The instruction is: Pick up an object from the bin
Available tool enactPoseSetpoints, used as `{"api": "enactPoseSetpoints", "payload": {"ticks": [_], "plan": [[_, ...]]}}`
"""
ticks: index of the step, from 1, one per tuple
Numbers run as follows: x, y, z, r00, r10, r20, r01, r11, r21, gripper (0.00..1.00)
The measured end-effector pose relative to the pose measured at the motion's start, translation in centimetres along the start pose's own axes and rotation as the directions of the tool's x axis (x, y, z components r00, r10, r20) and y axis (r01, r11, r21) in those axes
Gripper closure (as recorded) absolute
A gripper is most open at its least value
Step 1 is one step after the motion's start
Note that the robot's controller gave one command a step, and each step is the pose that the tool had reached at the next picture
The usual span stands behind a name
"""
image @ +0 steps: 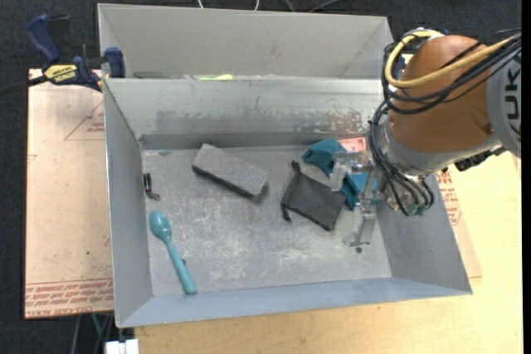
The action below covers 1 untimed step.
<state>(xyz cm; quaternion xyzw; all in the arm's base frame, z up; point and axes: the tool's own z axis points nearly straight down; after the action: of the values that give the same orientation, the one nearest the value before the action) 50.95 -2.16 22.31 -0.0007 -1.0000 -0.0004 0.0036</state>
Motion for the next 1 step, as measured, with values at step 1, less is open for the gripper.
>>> {"api": "enactPoseSetpoints", "payload": {"ticks": [1], "plan": [[-0.15,0.00,-0.40,1.000,-0.001,0.007,0.001,1.000,0.000,0.00]]}}
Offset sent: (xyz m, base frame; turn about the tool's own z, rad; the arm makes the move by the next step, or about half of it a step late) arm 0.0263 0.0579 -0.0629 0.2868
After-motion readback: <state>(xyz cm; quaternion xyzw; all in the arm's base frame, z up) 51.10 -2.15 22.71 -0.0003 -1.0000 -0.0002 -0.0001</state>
